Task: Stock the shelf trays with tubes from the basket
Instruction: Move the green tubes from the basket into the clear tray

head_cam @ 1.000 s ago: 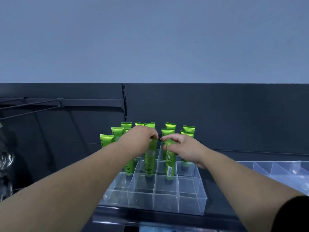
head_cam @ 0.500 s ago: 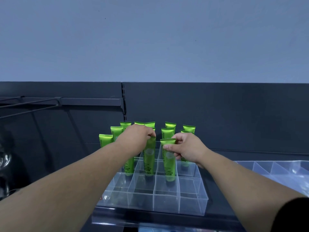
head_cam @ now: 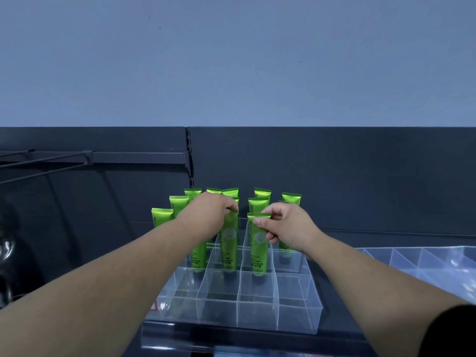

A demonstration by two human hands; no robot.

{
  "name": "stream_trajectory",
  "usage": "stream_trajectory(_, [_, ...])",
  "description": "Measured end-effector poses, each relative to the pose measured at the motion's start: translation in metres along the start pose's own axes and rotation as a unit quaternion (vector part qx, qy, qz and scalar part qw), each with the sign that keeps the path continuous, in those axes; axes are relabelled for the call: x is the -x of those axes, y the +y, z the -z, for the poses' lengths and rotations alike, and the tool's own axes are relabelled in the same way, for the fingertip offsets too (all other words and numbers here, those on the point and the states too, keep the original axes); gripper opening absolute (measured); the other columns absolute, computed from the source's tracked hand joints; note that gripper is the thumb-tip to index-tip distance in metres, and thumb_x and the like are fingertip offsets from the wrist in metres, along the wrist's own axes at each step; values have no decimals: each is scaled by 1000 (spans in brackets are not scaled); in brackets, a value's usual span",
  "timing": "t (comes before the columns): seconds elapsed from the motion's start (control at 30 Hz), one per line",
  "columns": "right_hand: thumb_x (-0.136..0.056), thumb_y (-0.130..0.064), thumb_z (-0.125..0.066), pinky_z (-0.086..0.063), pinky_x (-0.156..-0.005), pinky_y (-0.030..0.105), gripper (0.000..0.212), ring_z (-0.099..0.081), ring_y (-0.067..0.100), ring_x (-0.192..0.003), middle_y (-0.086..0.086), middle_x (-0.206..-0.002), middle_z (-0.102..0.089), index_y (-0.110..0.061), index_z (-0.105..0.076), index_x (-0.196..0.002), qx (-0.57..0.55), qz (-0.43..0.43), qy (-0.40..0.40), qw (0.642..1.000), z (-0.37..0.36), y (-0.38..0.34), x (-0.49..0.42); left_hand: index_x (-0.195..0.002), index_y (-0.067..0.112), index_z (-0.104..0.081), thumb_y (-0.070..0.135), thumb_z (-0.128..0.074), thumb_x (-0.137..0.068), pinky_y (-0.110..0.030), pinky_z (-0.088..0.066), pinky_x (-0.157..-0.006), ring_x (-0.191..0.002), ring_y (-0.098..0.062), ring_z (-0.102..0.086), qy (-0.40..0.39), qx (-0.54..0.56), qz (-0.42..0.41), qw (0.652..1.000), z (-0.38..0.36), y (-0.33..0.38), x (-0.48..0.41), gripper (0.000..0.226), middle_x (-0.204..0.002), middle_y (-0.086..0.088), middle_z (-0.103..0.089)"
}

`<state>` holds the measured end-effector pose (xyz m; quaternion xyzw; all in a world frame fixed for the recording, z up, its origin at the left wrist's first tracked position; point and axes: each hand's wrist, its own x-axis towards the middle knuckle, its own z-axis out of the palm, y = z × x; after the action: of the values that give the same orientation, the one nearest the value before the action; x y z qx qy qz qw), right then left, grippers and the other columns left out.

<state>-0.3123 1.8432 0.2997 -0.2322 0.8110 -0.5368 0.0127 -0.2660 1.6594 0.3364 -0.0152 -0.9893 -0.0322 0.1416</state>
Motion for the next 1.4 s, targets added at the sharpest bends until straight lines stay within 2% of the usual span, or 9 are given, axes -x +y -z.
stream_trajectory(0.1, [-77, -33, -80, -51, -61, 25, 19, -57, 9, -62, -3, -71, -64, -21, -68, -84, 35, 4, 8, 999, 2, 2, -1, -126, 26, -59, 13, -40, -101, -26, -47, -89, -111, -17, -58, 7, 18, -6, 1000, 1, 2, 2, 34, -127, 3, -61])
stream_trajectory(0.23, [-72, -38, -82, -43, -61, 17, 28, -55, 7, -70, -8, -77, -61, -26, -67, -93, 90, 7, 12, 996, 5, 3, 0, -127, 26, -58, 17, -42, -101, -31, -47, -96, -113, -15, -56, 14, 22, -17, 1000, -1, 5, 7, 32, -130, 3, -59])
stream_trajectory(0.4, [-70, -36, -84, -47, -77, 20, 41, -61, 8, -93, -5, -97, -66, -25, -67, -106, 89, 0, 18, 996, 6, 4, 5, -132, 26, -52, 20, -45, -100, -32, -43, -101, -119, -15, -52, 25, 21, -19, 999, -3, 4, 14, 34, -135, 4, -54])
stream_trajectory(0.57, [-72, -30, -84, -48, -78, 15, 43, -61, 1, -96, -10, -100, -65, -25, -66, -112, 81, -12, 43, 996, 9, -1, 18, -132, 28, -52, 25, -44, -100, -34, -44, -101, -120, -14, -51, 36, 21, -42, 998, -2, 1, 19, 33, -135, 6, -53])
stream_trajectory(0.77, [-75, -36, -80, -46, -89, 22, 43, -59, 7, -106, -9, -114, -65, -26, -63, -113, 117, -36, 133, 983, 11, -10, 49, -138, 25, -45, 33, -41, -100, -29, -33, -106, -126, -16, -45, 102, 31, -102, 989, 4, 4, 30, 39, -139, 4, -48])
stream_trajectory(0.87, [-80, -44, -73, -38, -91, 21, 52, -52, 9, -118, -10, -127, -57, -28, -57, -126, 205, -42, 198, 958, 7, -14, 75, -145, 24, -35, 41, -38, -99, -31, -20, -113, -134, -15, -34, 134, 19, -138, 981, 2, 16, 39, 49, -146, 5, -39])
stream_trajectory(1.0, [-85, -51, -62, -26, -109, 27, 66, -33, 12, -137, -6, -147, -40, -26, -41, -142, 315, -49, 274, 907, 3, -10, 119, -151, 24, -17, 50, -31, -98, -37, -2, -118, -146, -17, -9, 105, 23, -169, 980, -10, 48, 58, 60, -158, 3, -16])
stream_trajectory(1.17, [-88, -56, -54, -14, -117, 34, 67, -19, 18, -144, 1, -157, -26, -28, -34, -145, 396, -147, 328, 845, 15, 5, 192, -151, 23, -13, 51, -28, -98, -39, 0, -118, -146, -19, -4, 58, 57, -233, 969, -34, 104, 93, 62, -159, 2, -9])
stream_trajectory(1.4, [-87, -66, -42, -15, -118, 39, 70, -18, 20, -145, 0, -158, -21, -34, -26, -147, 426, -276, 374, 776, 54, 39, 310, -152, 22, -8, 50, -26, -99, -41, 3, -118, -146, -22, -1, 1, 101, -326, 940, -63, 203, 150, 62, -160, -1, -6])
